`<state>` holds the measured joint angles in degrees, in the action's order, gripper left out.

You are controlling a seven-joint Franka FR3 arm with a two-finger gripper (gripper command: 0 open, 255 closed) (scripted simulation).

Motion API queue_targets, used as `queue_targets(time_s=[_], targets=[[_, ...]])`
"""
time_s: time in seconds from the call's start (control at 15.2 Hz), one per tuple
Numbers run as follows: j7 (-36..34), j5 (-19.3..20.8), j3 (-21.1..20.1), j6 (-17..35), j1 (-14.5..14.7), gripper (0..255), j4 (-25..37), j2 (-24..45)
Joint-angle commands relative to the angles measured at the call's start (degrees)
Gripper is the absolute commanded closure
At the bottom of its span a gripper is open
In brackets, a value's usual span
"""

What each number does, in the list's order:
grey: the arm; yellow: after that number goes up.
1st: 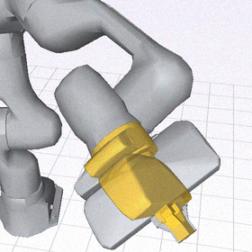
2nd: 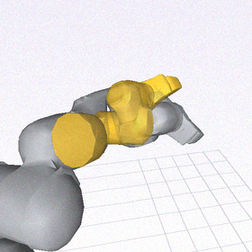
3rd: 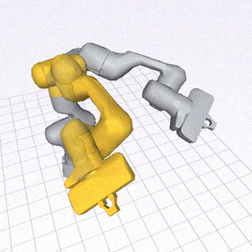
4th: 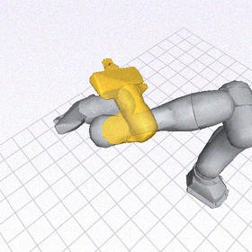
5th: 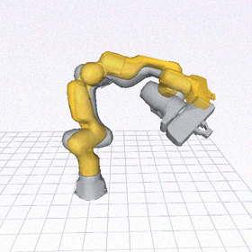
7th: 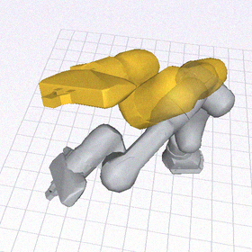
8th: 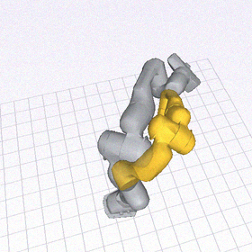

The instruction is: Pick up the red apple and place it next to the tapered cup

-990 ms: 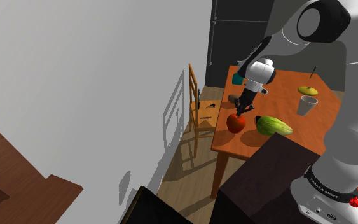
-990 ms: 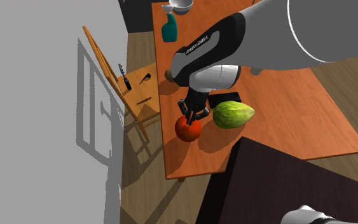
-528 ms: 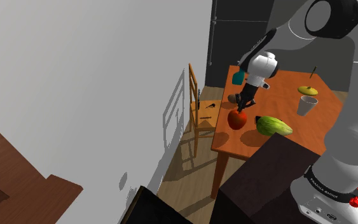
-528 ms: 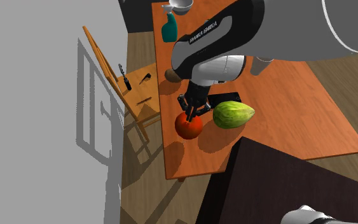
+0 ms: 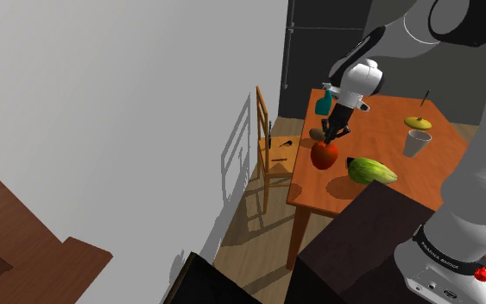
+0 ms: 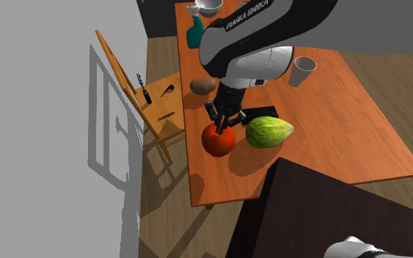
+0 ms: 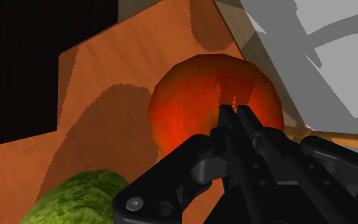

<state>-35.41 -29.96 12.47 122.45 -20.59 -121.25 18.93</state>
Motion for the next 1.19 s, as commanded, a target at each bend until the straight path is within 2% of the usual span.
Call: queue_targets(time_s=[0.0,1.12], targets=[[-0.7,0.7,0.3,-1.2,0.1,255,0.1,-1.3],[-6.5,5.3,1.5,-10.9,0.5,255,2.9,-9.7]])
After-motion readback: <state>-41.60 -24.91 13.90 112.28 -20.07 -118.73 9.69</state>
